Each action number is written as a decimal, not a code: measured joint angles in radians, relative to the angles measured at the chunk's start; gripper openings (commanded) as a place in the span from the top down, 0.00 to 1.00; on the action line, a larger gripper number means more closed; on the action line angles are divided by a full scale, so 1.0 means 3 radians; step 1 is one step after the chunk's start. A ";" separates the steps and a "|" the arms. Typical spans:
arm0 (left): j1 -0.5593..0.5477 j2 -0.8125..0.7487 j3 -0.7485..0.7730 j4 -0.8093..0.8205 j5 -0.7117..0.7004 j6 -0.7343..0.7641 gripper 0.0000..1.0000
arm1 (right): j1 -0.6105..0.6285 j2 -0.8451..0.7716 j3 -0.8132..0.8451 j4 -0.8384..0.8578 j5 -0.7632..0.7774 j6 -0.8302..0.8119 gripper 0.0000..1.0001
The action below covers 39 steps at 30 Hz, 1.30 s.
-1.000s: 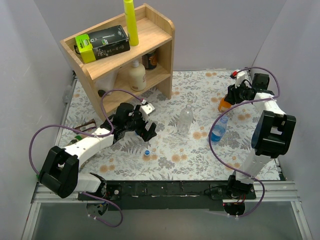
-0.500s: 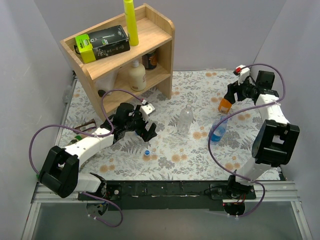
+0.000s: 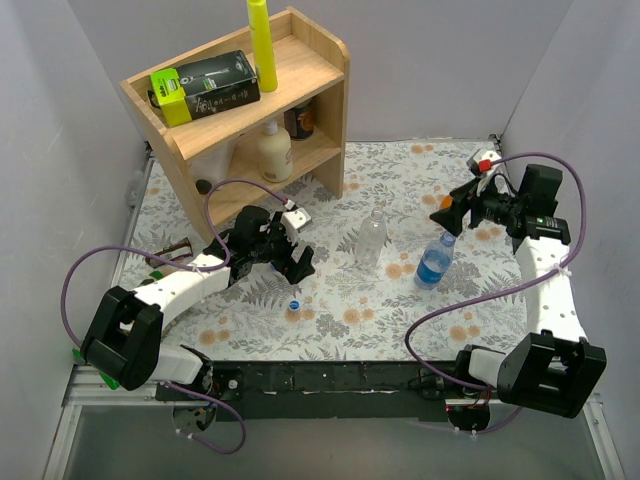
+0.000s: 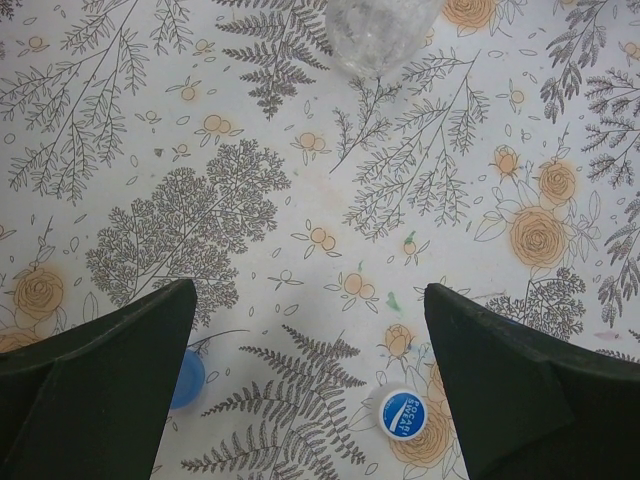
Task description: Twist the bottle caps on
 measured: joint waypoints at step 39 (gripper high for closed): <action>0.0000 0.0017 -0.0001 -0.0001 0.0076 -0.0004 0.02 | 0.0005 0.0230 -0.0060 -0.0304 -0.0253 -0.0268 0.21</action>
